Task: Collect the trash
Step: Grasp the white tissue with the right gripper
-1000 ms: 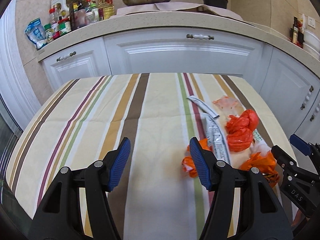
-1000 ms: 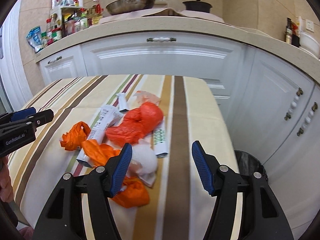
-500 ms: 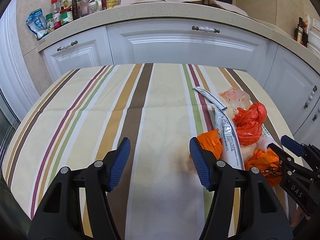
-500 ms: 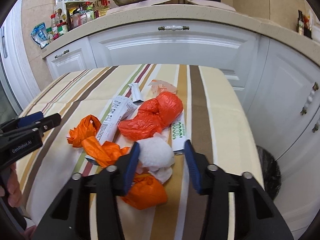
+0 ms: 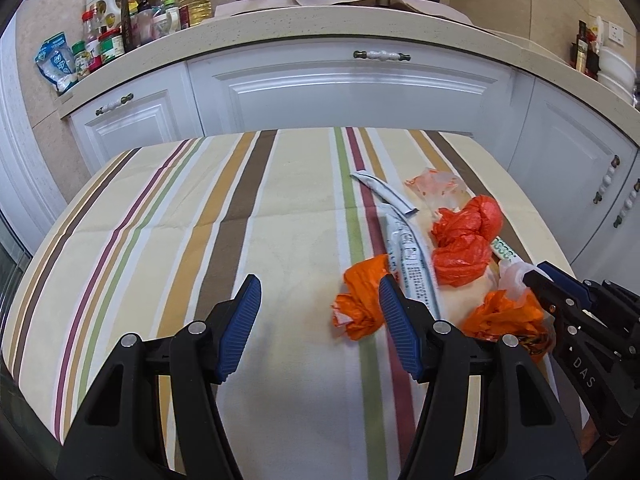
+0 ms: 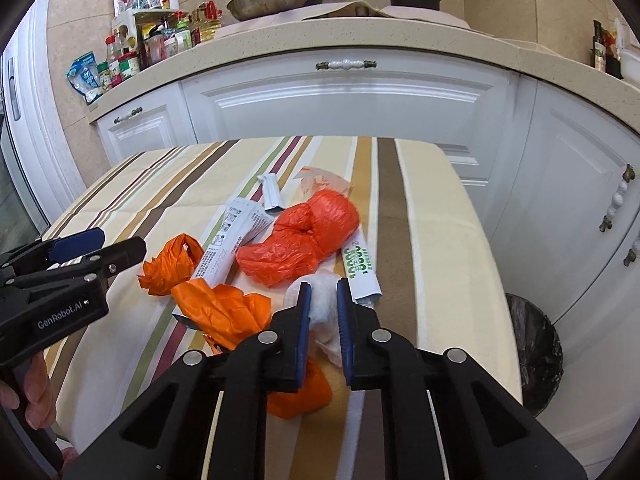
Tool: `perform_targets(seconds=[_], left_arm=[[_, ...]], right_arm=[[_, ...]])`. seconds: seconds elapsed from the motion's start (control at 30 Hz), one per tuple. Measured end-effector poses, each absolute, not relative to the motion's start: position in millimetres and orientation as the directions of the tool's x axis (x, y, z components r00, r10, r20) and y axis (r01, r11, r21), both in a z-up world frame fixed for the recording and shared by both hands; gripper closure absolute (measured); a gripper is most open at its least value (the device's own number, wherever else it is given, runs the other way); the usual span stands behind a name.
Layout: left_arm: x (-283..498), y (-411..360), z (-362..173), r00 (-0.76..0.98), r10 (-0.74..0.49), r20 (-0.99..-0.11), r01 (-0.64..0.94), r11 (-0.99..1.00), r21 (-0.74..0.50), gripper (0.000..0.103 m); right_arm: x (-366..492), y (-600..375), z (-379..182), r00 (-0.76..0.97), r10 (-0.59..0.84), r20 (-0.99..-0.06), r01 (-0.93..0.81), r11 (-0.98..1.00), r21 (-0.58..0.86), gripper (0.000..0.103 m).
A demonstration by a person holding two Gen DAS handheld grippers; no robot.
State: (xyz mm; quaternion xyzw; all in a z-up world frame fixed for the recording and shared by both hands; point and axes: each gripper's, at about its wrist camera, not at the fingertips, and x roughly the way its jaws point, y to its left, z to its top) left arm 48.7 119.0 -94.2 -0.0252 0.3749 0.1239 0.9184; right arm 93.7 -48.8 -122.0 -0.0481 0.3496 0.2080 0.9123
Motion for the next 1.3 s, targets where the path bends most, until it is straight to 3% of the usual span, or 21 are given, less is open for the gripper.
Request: perform_targets(seconds=[0.37,0.5,0.73,1.3], left_arm=[[50,80,-88,0.707,0.154,-0.691,-0.166,0.985,0.050,0.042],[49,64,-85,0.719,0.131,-0.683,-0.138,0.989,0.045,0.033],[51,36,-85,0.717,0.097,-0.690,-0.092,0.995,0.045,0.027],[45,35,-79,0.731,0.109,-0.674,-0.109,0.993,0.043,0.023]], right_arm=[[84,-89,-108,0.718,0.314,-0.621,-0.359,0.932,0.057,0.091],[80,-106,-108,0.737,0.286,-0.613,-0.327,0.944,0.047,0.091],[75,-128,-111,0.742,0.282,-0.609,-0.300,0.951,0.075,0.091],[62,-125,-110,0.725,0.336,-0.601,-0.347,0.932,0.102,0.091]])
